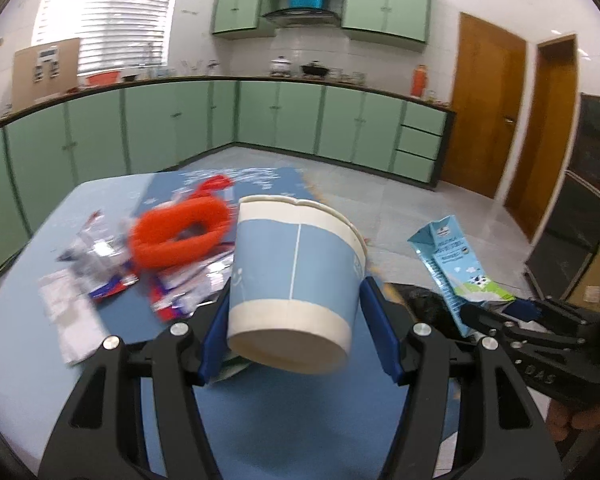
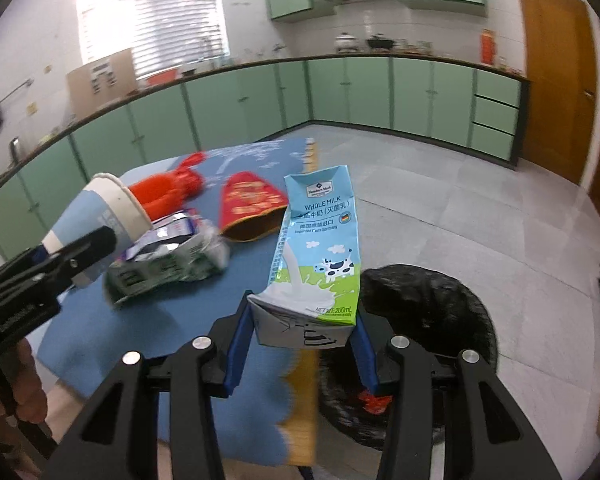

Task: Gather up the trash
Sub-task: 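Drop the milk carton into the bin with the right tool while the left tool drops the blue cup, then grasp the green snack wrapper with the left tool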

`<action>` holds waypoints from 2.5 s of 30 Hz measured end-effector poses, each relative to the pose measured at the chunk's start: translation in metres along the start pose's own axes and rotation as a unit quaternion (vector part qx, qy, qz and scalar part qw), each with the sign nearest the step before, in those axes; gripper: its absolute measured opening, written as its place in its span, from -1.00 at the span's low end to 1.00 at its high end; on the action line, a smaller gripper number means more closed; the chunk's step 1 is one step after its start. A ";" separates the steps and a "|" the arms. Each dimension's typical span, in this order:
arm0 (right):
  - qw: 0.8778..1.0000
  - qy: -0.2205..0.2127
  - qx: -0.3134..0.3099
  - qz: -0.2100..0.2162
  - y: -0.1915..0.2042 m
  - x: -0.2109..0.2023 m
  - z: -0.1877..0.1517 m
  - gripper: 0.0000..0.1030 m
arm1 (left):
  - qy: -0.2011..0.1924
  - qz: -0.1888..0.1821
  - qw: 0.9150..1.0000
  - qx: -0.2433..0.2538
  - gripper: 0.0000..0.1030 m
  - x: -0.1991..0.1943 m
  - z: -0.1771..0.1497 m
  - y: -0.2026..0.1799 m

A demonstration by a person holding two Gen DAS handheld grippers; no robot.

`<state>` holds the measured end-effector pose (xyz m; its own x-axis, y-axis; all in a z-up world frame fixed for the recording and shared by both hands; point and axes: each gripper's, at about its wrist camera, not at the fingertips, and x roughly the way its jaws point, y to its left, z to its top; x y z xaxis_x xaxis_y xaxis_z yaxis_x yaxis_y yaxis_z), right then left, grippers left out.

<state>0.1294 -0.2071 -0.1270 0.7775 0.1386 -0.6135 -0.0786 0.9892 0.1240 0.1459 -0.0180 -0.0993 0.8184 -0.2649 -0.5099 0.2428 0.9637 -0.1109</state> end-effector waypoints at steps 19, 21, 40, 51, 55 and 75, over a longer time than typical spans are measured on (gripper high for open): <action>0.990 0.035 0.085 -0.108 -0.136 0.029 -0.033 -0.13 | 0.060 -0.120 0.989 0.062 0.17 0.113 0.014 -0.132; 0.989 0.040 0.089 -0.110 -0.143 0.034 -0.037 -0.12 | 0.076 -0.128 0.986 0.067 0.19 0.126 0.014 -0.142; 0.988 0.001 0.098 -0.119 -0.136 0.015 -0.028 0.62 | 0.028 -0.075 0.995 0.057 0.60 0.091 0.033 -0.096; 0.994 -0.081 0.053 -0.060 -0.047 -0.003 0.019 0.78 | -0.011 0.041 0.998 0.039 0.62 0.032 0.027 0.005; 0.995 -0.083 0.033 -0.038 -0.016 0.004 0.026 0.78 | 0.007 0.050 0.998 0.025 0.62 0.027 0.012 0.030; 0.998 -0.056 0.001 -0.034 0.028 0.021 0.019 0.78 | 0.077 0.007 0.997 -0.010 0.02 0.039 -0.038 0.057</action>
<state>0.1556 -0.1773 -0.1218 0.8455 0.0654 -0.5299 -0.0227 0.9960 0.0867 0.1719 0.0278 -0.1583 0.7318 -0.2447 -0.6361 0.2206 0.9681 -0.1185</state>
